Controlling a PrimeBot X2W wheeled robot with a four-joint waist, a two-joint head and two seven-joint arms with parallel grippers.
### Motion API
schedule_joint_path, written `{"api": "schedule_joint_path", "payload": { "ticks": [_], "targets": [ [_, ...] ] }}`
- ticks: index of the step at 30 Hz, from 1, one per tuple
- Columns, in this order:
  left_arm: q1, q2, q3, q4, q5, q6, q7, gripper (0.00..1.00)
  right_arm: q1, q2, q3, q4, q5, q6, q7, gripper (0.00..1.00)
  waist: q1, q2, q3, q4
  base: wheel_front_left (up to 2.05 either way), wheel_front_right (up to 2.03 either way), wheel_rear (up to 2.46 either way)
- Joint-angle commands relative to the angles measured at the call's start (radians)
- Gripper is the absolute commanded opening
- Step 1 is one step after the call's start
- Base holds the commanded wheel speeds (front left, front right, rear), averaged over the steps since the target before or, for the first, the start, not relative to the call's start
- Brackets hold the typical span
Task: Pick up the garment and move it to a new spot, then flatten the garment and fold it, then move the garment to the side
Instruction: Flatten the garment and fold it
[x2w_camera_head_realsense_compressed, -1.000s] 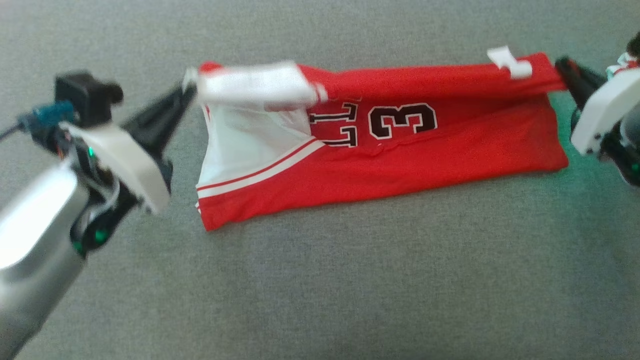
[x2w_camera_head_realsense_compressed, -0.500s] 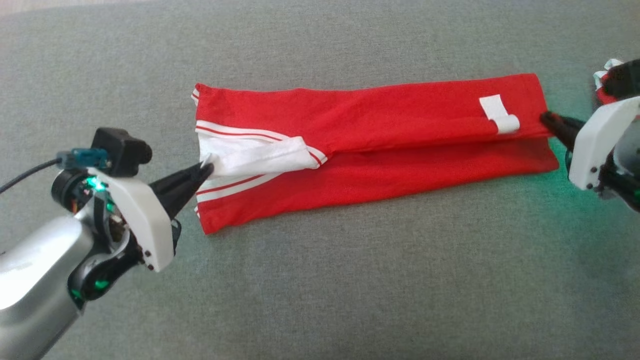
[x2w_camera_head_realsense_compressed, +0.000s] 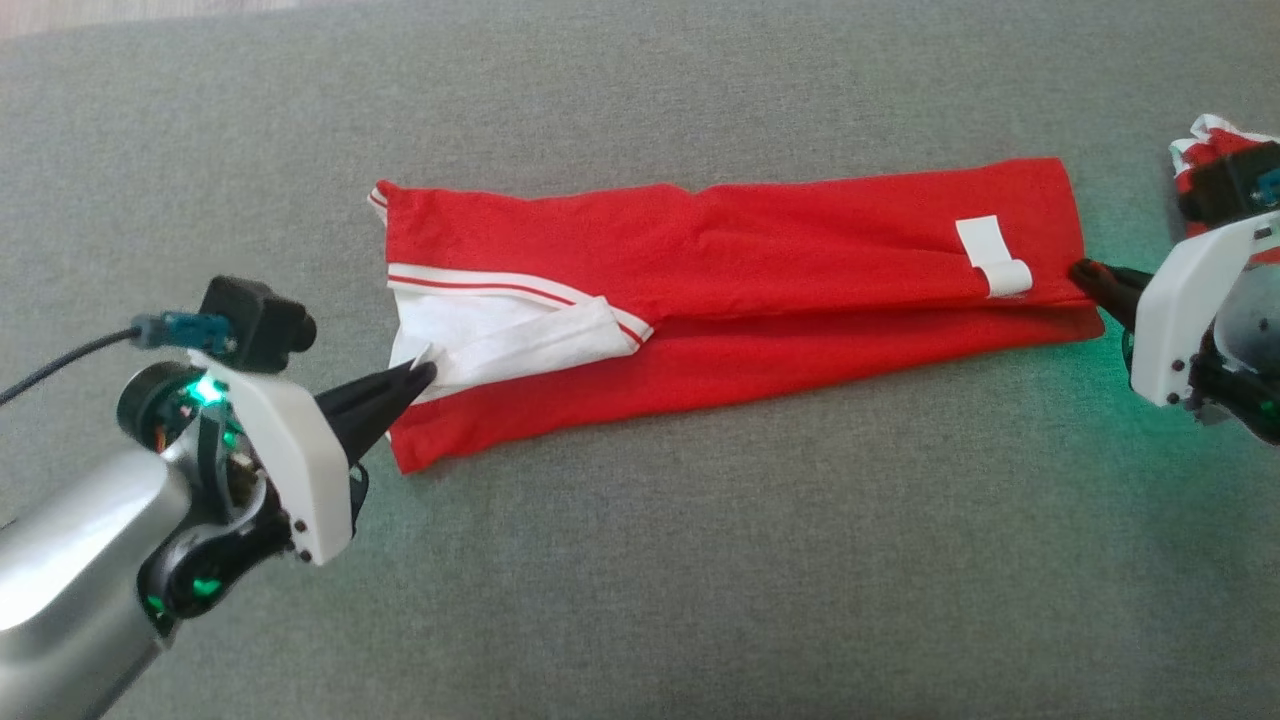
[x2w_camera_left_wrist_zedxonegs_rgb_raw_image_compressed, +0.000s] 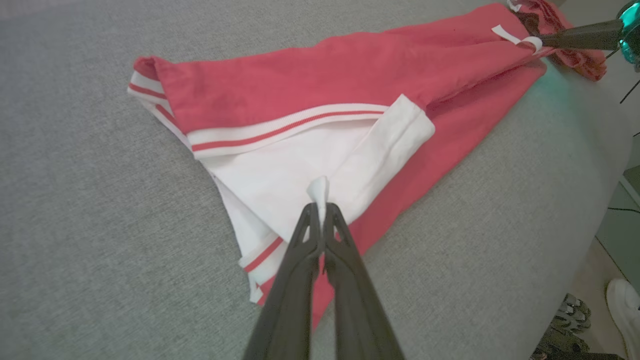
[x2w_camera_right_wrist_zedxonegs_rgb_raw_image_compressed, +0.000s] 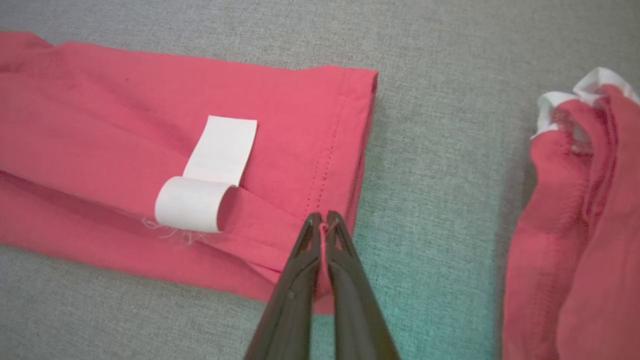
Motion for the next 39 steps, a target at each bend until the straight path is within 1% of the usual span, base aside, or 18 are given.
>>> {"api": "schedule_joint_path", "payload": {
  "ticks": [1,3,4,5,6,8,10,12,14,18,21,24,27,29,32,36,39],
  "targets": [
    [-0.031,0.046,0.055,-0.024,-0.014,0.002,-0.001,0.0,0.022,-0.035,-0.001,-0.009,0.01,0.007,-0.012,0.0,-0.0001,-0.0001,-0.001,-0.001,0.0,0.0,0.0],
    [-0.023,0.039,0.069,-0.023,-0.048,0.002,-0.007,0.0,0.02,-0.032,0.006,0.005,0.003,0.007,-0.022,0.0,-0.0001,-0.0001,-0.004,-0.003,0.0,0.0,0.0],
    [-0.02,0.038,0.072,-0.021,-0.059,0.003,-0.007,0.0,0.018,-0.029,0.009,0.014,-0.003,0.007,-0.033,0.83,-0.0001,-0.0001,-0.006,-0.004,0.0,0.0,0.0],
    [-0.018,0.04,0.07,-0.02,-0.06,0.004,-0.003,0.0,0.018,-0.023,0.01,0.023,-0.001,0.007,-0.037,1.0,-0.0001,-0.0001,-0.009,-0.006,0.0,0.0,0.0],
    [-0.014,0.04,0.064,-0.016,-0.046,0.007,-0.009,1.0,0.018,-0.011,0.01,0.045,0.008,0.007,-0.032,1.0,-0.0001,-0.0001,-0.017,-0.012,0.0,0.0,0.0],
    [-0.011,0.036,0.063,-0.014,-0.039,0.011,-0.019,1.0,0.016,-0.008,0.009,0.053,0.009,0.007,-0.034,1.0,-0.0001,-0.0001,-0.021,-0.014,0.0,0.0,0.0],
    [-0.007,0.025,0.061,-0.007,-0.018,0.022,-0.043,1.0,0.008,-0.001,-0.002,0.071,0.009,0.007,-0.06,1.0,-0.0001,-0.0001,-0.033,-0.018,0.0,0.0,0.0],
    [-0.005,0.007,0.072,0.004,0.005,0.045,-0.09,1.0,0.001,0.005,-0.014,0.08,0.004,0.007,-0.103,1.0,-0.0001,-0.0001,-0.044,-0.02,0.0,0.0,0.0],
    [0.0,-0.023,0.103,0.022,0.02,0.081,-0.17,1.0,-0.008,0.023,-0.048,0.085,0.019,0.007,-0.161,1.0,-0.0001,-0.0001,-0.056,-0.026,0.0,0.0,0.0],
    [0.016,-0.098,0.192,0.059,0.046,0.159,-0.392,1.0,-0.019,0.061,-0.104,0.079,0.023,0.007,-0.29,1.0,-0.0001,-0.0001,-0.084,-0.036,0.0,0.0,0.0],
    [0.043,-0.148,0.25,0.084,0.06,0.198,-0.554,1.0,-0.022,0.095,-0.144,0.052,0.002,0.007,-0.423,1.0,-0.0001,-0.0001,-0.106,-0.043,0.0,0.0,0.0],
    [0.083,-0.193,0.303,0.092,0.074,0.225,-0.631,1.0,-0.016,0.143,-0.191,0.037,-0.023,0.007,-0.54,1.0,-0.0001,-0.0001,-0.124,-0.051,0.0,0.0,0.0],
    [0.132,-0.244,0.378,0.077,0.12,0.244,-0.647,1.0,-0.005,0.203,-0.251,0.024,-0.059,0.007,-0.598,1.0,-0.0001,-0.0001,-0.137,-0.056,0.0,0.0,0.0],
    [0.176,-0.292,0.45,0.053,0.176,0.243,-0.648,1.0,0.012,0.249,-0.308,0.014,-0.09,0.007,-0.614,1.0,-0.0001,-0.0001,-0.142,-0.058,0.0,0.0,0.0],
    [0.251,-0.36,0.532,0.049,0.263,0.22,-0.649,1.0,0.059,0.328,-0.434,-0.015,-0.151,0.007,-0.62,1.0,-0.0001,-0.0001,-0.146,-0.058,0.0,0.0,0.0],
    [0.331,-0.456,0.603,0.074,0.362,0.167,-0.649,1.0,0.194,0.444,-0.624,-0.073,-0.314,0.007,-0.621,1.0,-0.0001,-0.0001,-0.145,-0.049,0.0,0.0,0.0],
    [0.381,-0.52,0.65,0.106,0.443,0.135,-0.649,1.0,0.314,0.526,-0.728,-0.099,-0.456,0.007,-0.621,1.0,-0.0001,-0.0001,-0.144,-0.042,0.0,0.0,0.0]
  ]
}}
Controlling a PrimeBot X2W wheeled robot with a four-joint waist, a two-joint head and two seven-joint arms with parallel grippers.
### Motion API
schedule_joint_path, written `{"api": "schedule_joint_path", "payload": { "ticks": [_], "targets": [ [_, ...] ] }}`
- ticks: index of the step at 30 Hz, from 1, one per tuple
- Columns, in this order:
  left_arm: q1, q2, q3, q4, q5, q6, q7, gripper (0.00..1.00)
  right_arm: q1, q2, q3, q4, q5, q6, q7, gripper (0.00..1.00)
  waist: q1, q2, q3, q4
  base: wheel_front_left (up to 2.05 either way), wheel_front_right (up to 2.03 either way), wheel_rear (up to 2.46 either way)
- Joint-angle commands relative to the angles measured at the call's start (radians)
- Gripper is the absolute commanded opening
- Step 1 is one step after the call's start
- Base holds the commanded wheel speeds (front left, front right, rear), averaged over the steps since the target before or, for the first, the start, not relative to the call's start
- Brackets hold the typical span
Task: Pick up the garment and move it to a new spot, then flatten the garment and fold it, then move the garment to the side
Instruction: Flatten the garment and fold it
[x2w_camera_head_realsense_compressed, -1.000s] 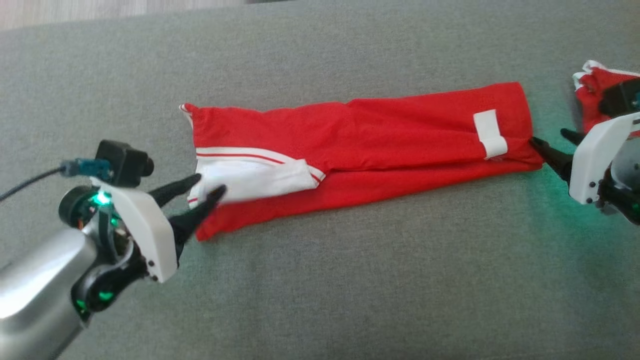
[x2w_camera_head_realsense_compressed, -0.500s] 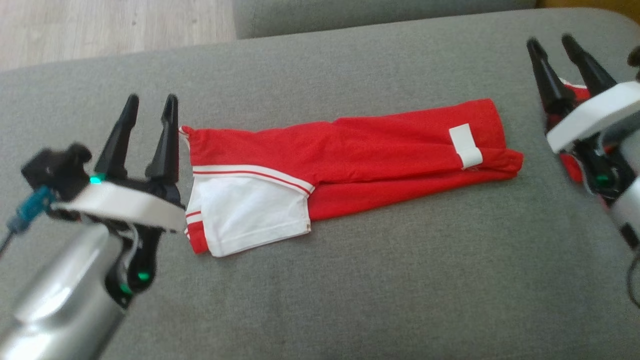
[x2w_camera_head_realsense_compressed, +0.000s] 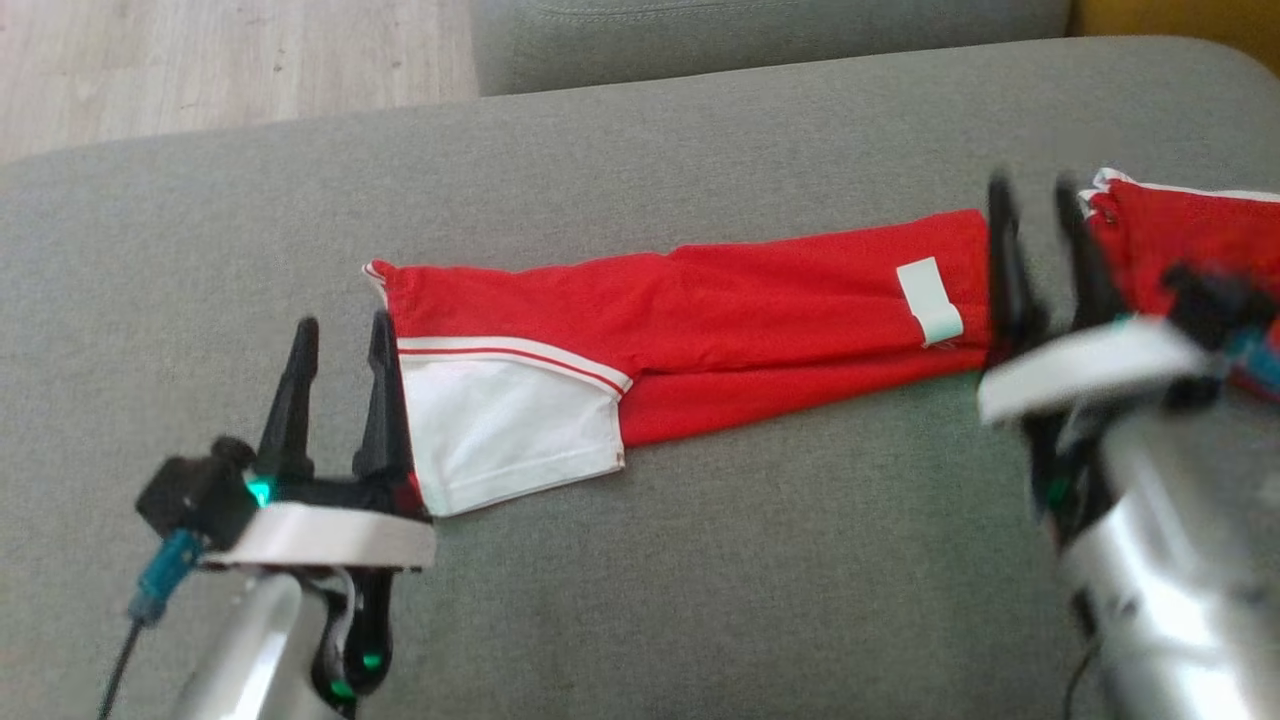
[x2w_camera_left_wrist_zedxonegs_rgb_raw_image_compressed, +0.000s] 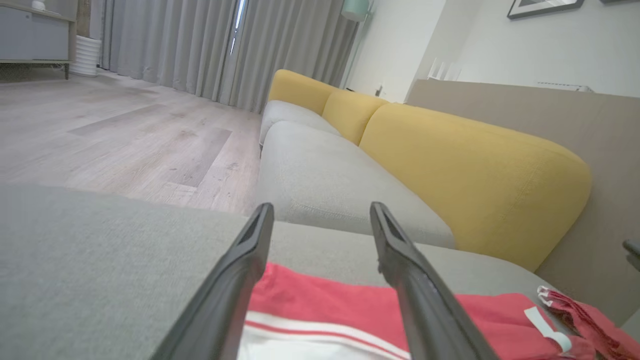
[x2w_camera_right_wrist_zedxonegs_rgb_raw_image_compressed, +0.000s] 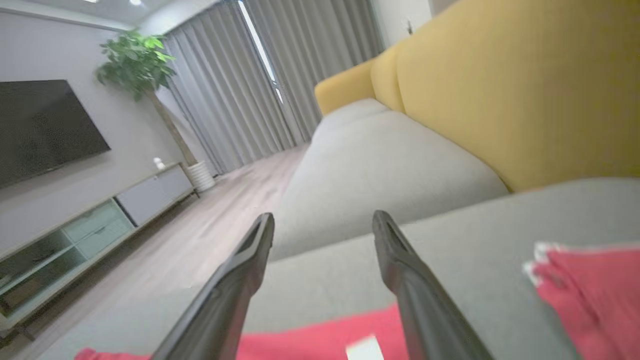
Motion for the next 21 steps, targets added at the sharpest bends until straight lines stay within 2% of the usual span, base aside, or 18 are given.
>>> {"api": "schedule_joint_path", "payload": {
  "ticks": [1,6,14,16,21],
  "targets": [
    [-0.012,-0.013,0.075,-0.009,0.046,-0.019,-0.006,1.0,0.058,0.052,-0.039,-0.044,-0.067,0.007,-0.01,1.0,0.0001,-0.0001,0.003,0.004,0.0,0.0,0.0],
    [0.038,-0.102,0.166,0.033,0.155,-0.091,-0.006,1.0,0.181,0.136,-0.138,-0.074,-0.213,0.007,-0.011,1.0,0.0001,-0.0001,0.013,0.013,0.0,0.0,0.0],
    [0.027,-0.165,0.237,0.061,0.231,-0.151,-0.006,1.0,0.18,0.162,-0.2,-0.085,-0.298,0.007,-0.011,1.0,0.0001,-0.0001,0.05,0.026,0.0,0.0,0.0],
    [0.019,-0.173,0.24,0.065,0.245,-0.159,-0.006,1.0,0.158,0.164,-0.237,-0.068,-0.31,0.007,-0.011,1.0,0.0001,-0.0001,0.062,0.03,0.0,0.0,0.0],
    [-0.005,-0.189,0.225,0.075,0.26,-0.169,-0.006,1.0,0.075,0.168,-0.388,0.086,-0.357,0.007,0.001,1.0,0.0001,-0.0001,0.102,0.048,0.0,0.0,0.0]
  ]
}}
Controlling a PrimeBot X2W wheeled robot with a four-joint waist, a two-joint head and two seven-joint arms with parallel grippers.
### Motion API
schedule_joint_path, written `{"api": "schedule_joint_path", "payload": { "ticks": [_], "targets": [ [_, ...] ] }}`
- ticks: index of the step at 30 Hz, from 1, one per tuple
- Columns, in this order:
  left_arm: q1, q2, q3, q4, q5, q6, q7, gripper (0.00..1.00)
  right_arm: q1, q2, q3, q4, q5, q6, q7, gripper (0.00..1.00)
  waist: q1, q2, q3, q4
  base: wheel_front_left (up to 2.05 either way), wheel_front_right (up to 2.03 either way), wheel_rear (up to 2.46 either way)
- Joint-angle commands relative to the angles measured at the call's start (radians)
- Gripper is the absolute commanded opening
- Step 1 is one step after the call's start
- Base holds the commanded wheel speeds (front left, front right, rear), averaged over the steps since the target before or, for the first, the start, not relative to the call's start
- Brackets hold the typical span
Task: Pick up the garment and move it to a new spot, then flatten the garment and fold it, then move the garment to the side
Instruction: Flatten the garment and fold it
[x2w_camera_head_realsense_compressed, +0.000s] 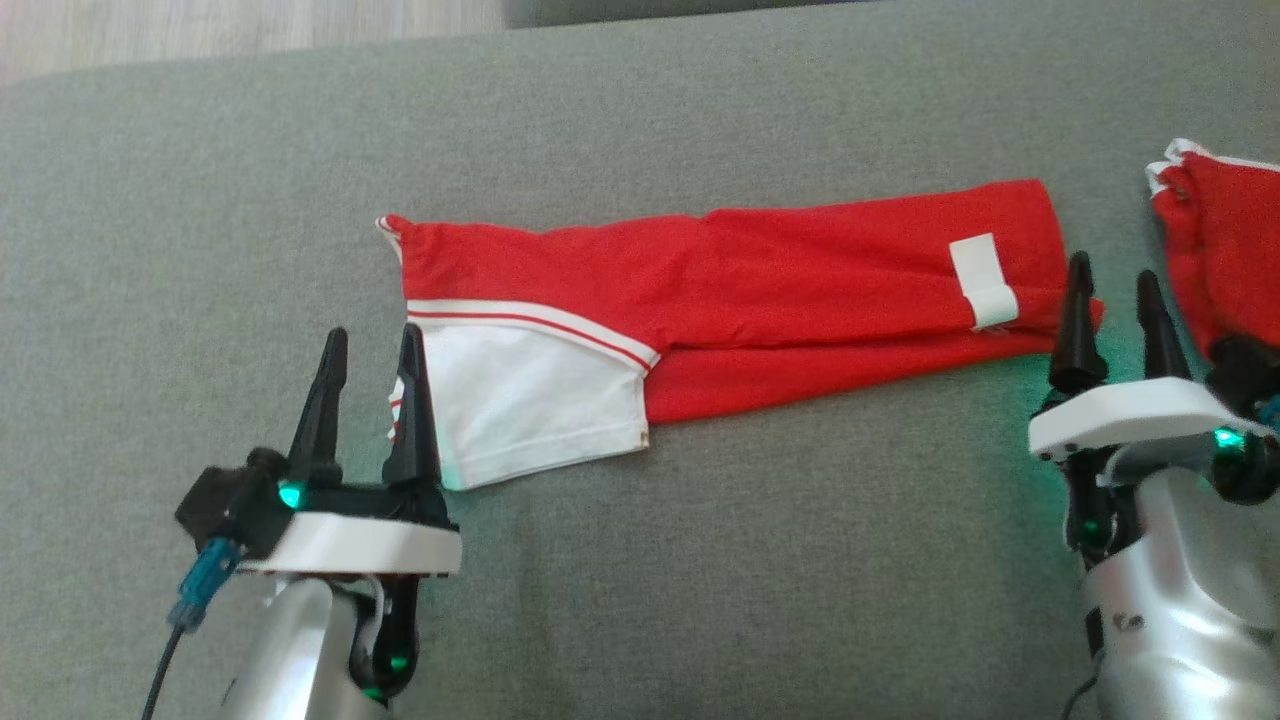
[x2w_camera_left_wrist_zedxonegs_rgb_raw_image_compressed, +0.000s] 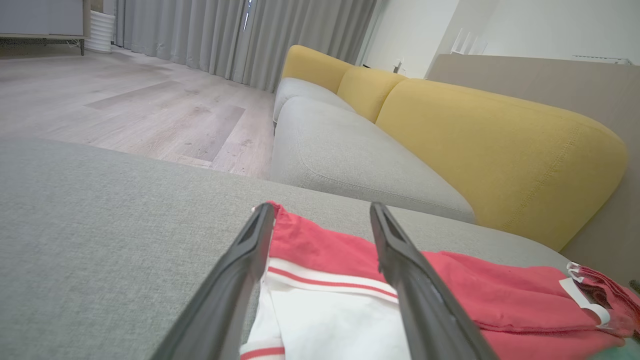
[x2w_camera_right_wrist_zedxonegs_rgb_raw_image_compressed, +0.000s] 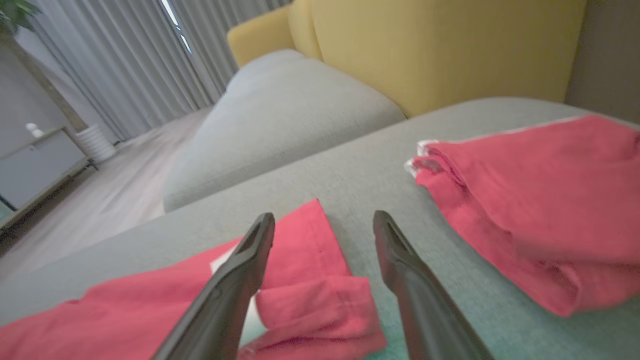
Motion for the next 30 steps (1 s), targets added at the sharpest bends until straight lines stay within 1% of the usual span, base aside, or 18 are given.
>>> {"api": "schedule_joint_path", "payload": {
  "ticks": [1,5,8,11,14,15,16,19,21,23,28,29,30],
  "targets": [
    [-0.046,0.004,0.025,-0.031,0.009,-0.005,-0.006,1.0,-0.051,0.009,-0.01,0.02,-0.022,0.007,0.006,1.0,-0.0001,0.0,0.02,0.009,0.0,0.0,0.0],
    [-0.064,0.001,0.004,-0.046,0.011,-0.006,-0.006,1.0,-0.106,0.01,-0.071,0.136,-0.074,0.007,0.034,1.0,-0.0001,0.0,0.05,0.021,0.0,0.0,0.0],
    [-0.072,0.0,-0.006,-0.052,0.008,-0.006,-0.006,1.0,-0.134,0.011,-0.093,0.216,-0.109,0.007,0.054,1.0,-0.0001,0.0,0.064,0.026,0.0,0.0,0.0],
    [-0.077,0.0,-0.009,-0.053,0.006,-0.006,-0.006,1.0,-0.16,0.011,-0.078,0.283,-0.107,0.007,0.062,1.0,-0.0001,0.0,0.072,0.029,0.0,0.0,0.0],
    [-0.081,0.0,-0.005,-0.052,0.005,-0.006,-0.006,1.0,-0.177,0.011,-0.04,0.333,-0.092,0.007,0.061,1.0,-0.0001,0.0,0.075,0.027,0.0,0.0,0.0],
    [-0.082,0.0,-0.004,-0.051,0.005,-0.006,-0.006,1.0,-0.182,0.011,-0.025,0.347,-0.087,0.007,0.06,0.86,-0.0001,0.0,0.075,0.025,0.0,0.0,0.0],
    [-0.083,0.001,-0.002,-0.05,0.005,-0.006,-0.006,1.0,-0.187,0.011,-0.011,0.358,-0.082,0.007,0.059,0.0,-0.0001,0.0,0.075,0.023,0.0,0.0,0.0],
    [-0.085,0.003,0.005,-0.047,0.005,-0.006,-0.006,1.0,-0.198,0.011,0.018,0.378,-0.077,0.007,0.044,0.0,-0.0001,0.0,0.07,0.016,0.0,0.0,0.0],
    [-0.084,0.003,0.009,-0.047,0.006,-0.006,-0.006,1.0,-0.206,0.011,0.013,0.378,-0.085,0.007,0.03,0.0,-0.0001,0.0,0.064,0.008,0.0,0.0,0.0],
    [-0.081,0.004,0.01,-0.047,0.007,-0.006,-0.006,1.0,-0.214,0.0,-0.007,0.371,-0.097,0.007,0.017,0.0,-0.0001,0.0,0.057,0.001,0.0,0.0,0.0],
    [-0.074,0.005,0.013,-0.053,0.006,-0.006,-0.006,1.0,-0.224,-0.07,-0.101,0.335,-0.131,0.007,0.0,0.0,-0.0001,0.0,0.036,-0.013,0.0,0.0,0.0],
    [-0.074,0.005,0.013,-0.053,0.006,-0.006,-0.006,1.0,-0.224,-0.07,-0.101,0.335,-0.131,0.007,0.0,0.0,-0.0001,0.0,0.036,-0.013,0.0,0.0,0.0],
    [-0.073,0.005,0.012,-0.056,0.005,-0.006,-0.006,1.0,-0.223,-0.085,-0.124,0.327,-0.139,0.007,-0.002,0.0,-0.0001,0.0,0.031,-0.015,0.0,0.0,0.0]
  ]
}}
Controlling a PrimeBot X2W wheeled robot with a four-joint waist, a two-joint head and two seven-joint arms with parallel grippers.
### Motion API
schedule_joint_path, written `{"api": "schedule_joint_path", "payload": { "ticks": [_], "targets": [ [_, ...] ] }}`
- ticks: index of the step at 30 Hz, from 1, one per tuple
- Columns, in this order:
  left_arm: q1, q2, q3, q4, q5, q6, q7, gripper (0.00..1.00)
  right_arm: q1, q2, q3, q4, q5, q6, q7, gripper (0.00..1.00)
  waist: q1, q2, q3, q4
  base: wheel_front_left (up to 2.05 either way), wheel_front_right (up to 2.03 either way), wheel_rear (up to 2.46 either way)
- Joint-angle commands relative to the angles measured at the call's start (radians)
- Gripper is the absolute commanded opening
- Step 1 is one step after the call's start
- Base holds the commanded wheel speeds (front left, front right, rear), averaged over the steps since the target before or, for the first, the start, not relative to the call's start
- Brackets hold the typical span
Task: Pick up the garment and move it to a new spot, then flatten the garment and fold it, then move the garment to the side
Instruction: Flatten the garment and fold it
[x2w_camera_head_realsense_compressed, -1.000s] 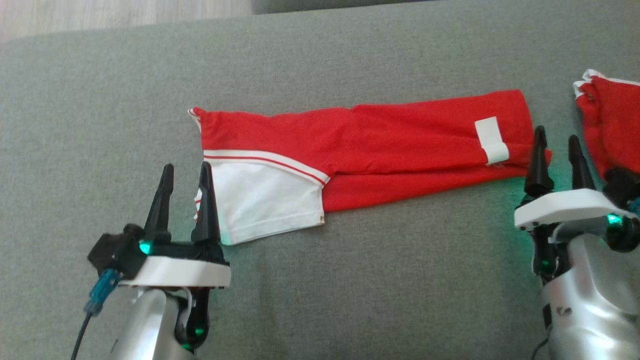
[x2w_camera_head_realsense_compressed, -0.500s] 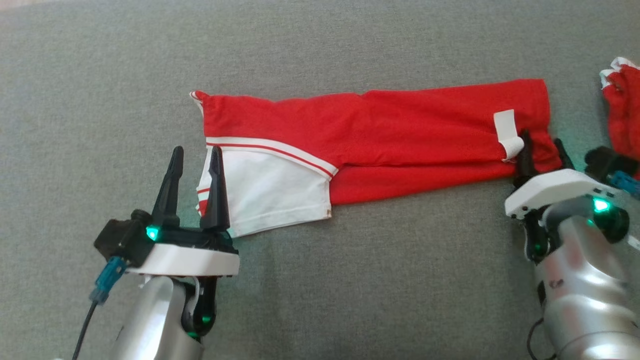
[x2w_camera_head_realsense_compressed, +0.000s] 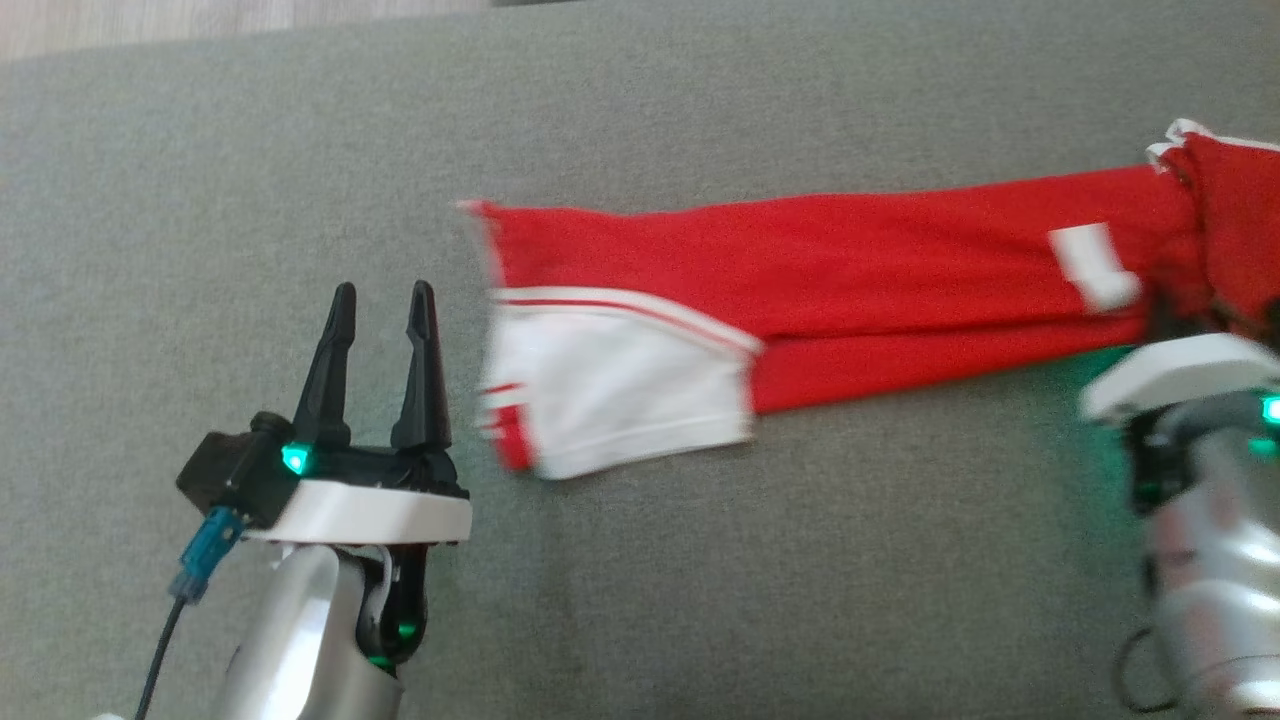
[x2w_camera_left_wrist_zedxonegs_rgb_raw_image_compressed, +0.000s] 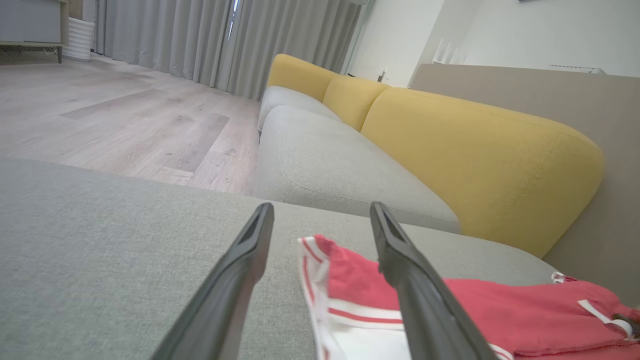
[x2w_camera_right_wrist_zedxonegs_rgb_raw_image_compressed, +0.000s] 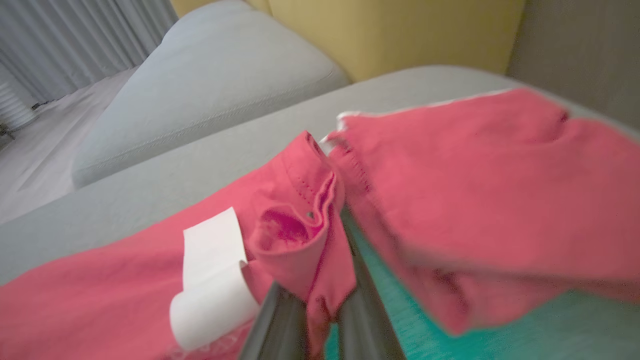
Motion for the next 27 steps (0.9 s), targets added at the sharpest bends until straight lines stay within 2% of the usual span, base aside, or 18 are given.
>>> {"api": "schedule_joint_path", "payload": {
  "ticks": [1,6,11,17,21,27],
  "targets": [
    [-0.014,0.01,0.03,-0.039,0.004,-0.006,-0.006,1.0,-0.018,-0.028,0.001,-0.038,-0.01,0.007,-0.015,0.0,-0.0001,0.0,-0.008,-0.005,0.0,0.0,0.0],
    [-0.005,0.009,0.023,-0.051,0.0,-0.006,-0.006,1.0,-0.015,-0.04,-0.045,-0.082,-0.051,0.007,-0.017,0.0,-0.0001,0.0,-0.036,-0.013,0.0,0.0,0.0],
    [0.007,0.007,0.019,-0.056,-0.004,-0.006,-0.006,1.0,-0.02,0.027,0.013,-0.143,-0.063,0.007,-0.007,0.0,-0.0001,0.0,-0.073,-0.012,0.0,0.0,0.0],
    [0.03,0.006,0.015,-0.062,-0.006,-0.006,-0.006,1.0,0.001,0.079,0.208,-0.229,-0.007,0.007,0.036,0.0,-0.0001,0.0,-0.126,0.013,0.0,0.0,0.0],
    [0.042,0.005,0.007,-0.064,-0.007,-0.006,-0.006,1.0,0.038,0.081,0.436,-0.295,0.174,0.007,0.069,0.0,-0.0001,0.0,-0.151,0.047,0.0,0.0,0.0],
    [0.051,0.003,-0.01,-0.065,-0.007,-0.006,-0.006,1.0,0.077,0.081,0.642,-0.337,0.3,0.007,0.087,0.0,-0.0001,0.0,-0.167,0.111,0.0,0.0,0.0]
  ]
}}
